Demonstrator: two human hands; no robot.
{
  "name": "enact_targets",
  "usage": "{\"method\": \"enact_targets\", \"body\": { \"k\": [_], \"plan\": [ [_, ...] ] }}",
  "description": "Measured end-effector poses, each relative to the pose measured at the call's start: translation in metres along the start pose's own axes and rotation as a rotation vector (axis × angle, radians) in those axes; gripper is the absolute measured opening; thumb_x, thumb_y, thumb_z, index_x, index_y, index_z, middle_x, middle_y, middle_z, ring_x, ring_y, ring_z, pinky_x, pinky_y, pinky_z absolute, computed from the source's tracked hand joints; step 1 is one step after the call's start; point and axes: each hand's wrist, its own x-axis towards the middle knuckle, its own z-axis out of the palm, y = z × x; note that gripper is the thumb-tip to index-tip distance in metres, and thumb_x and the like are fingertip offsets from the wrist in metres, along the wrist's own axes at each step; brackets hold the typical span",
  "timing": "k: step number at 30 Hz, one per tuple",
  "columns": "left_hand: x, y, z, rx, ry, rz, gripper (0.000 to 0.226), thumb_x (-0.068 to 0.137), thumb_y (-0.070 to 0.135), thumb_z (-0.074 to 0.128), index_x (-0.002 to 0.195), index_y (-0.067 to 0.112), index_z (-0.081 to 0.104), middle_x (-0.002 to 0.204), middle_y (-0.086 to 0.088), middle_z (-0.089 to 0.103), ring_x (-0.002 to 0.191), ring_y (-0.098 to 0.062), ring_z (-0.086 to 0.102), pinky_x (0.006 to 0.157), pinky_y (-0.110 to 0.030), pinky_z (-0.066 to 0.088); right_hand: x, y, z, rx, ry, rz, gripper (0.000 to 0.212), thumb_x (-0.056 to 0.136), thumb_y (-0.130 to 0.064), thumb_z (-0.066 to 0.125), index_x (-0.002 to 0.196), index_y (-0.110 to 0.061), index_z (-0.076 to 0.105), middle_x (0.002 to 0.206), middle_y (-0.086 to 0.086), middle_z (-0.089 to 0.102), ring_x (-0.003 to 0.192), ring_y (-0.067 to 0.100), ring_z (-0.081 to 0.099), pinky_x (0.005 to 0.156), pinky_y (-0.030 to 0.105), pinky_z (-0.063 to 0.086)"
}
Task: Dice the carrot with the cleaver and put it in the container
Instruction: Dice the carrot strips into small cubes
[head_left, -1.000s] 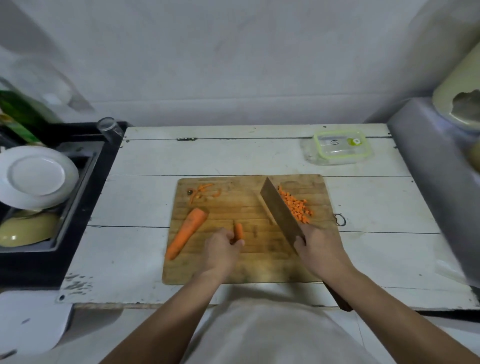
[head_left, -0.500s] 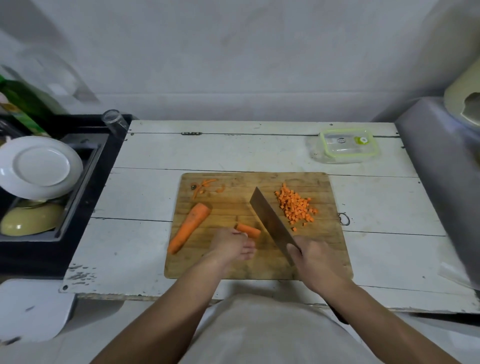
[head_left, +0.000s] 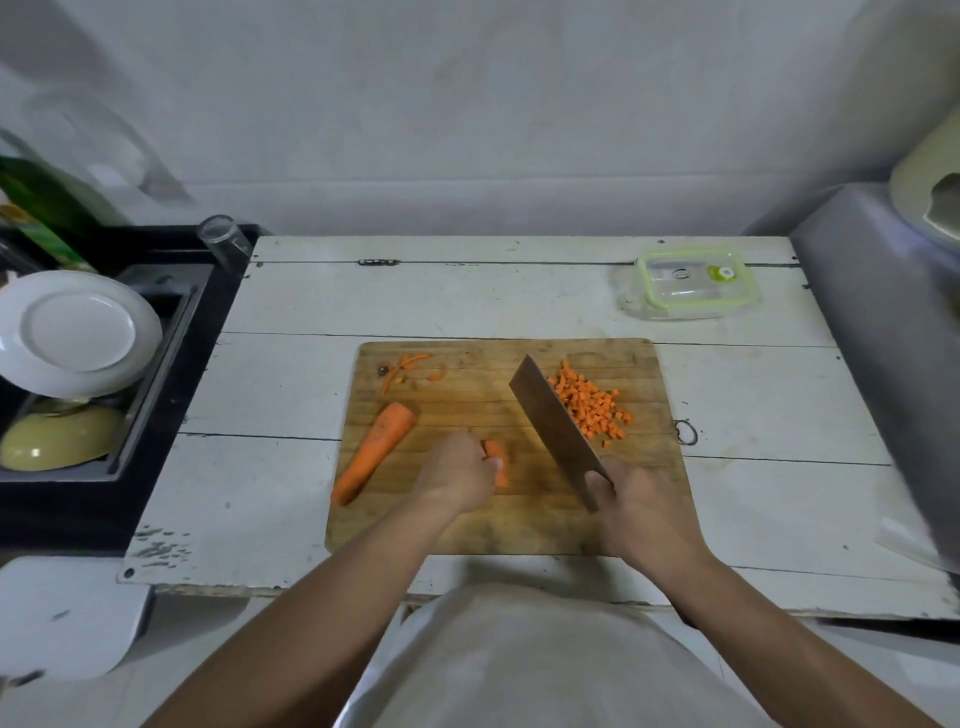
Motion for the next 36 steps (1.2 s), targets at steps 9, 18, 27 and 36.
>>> {"method": "enact_targets", "body": {
  "k": [9,18,27,36],
  "plan": [
    [-0.013,-0.033,-0.021,-0.379,0.012,-0.221,0.023,0.100,0.022,0.065,0.112,0.003,0.062,0.086,-0.014,0.076,0.070,-0.026,0.075,0.064,-0.036,0.064,-0.005,0.003,0.000,0.009,-0.057,0.018,0.026,0.104,-0.034,0.044,0.082,-0.024,0.052,0.072,-0.001,0.062,0.068,0.022,0.061,0.057,0.034,0.044],
    [-0.017,-0.005,0.011,-0.732,0.042,-0.268,0.007,0.097,0.004,0.066,0.103,0.003,0.063,0.090,-0.017,0.073,0.080,-0.024,0.075,0.068,-0.030,0.064,-0.003,-0.015,0.012,0.046,-0.159,-0.030,0.025,0.104,-0.036,0.041,0.092,-0.024,0.060,0.071,-0.001,0.065,0.063,0.018,0.067,0.064,0.040,0.058],
    [-0.008,-0.019,-0.003,0.187,0.229,0.380,0.019,0.099,0.028,0.066,0.117,0.027,0.071,0.118,0.011,0.055,0.108,-0.011,0.058,0.097,-0.032,0.050,0.003,0.004,0.006,0.130,-0.087,0.096,0.027,0.103,-0.033,0.044,0.080,-0.023,0.055,0.070,0.005,0.064,0.063,0.026,0.065,0.061,0.040,0.055],
    [0.006,0.021,-0.010,0.545,-0.003,0.268,0.029,0.105,0.034,0.051,0.085,0.019,0.066,0.088,-0.001,0.065,0.079,-0.018,0.061,0.067,-0.035,0.049,-0.001,0.018,-0.005,0.134,-0.030,0.089,0.022,0.103,-0.030,0.045,0.085,-0.021,0.055,0.080,0.004,0.067,0.072,0.025,0.066,0.067,0.036,0.053]
  ]
}}
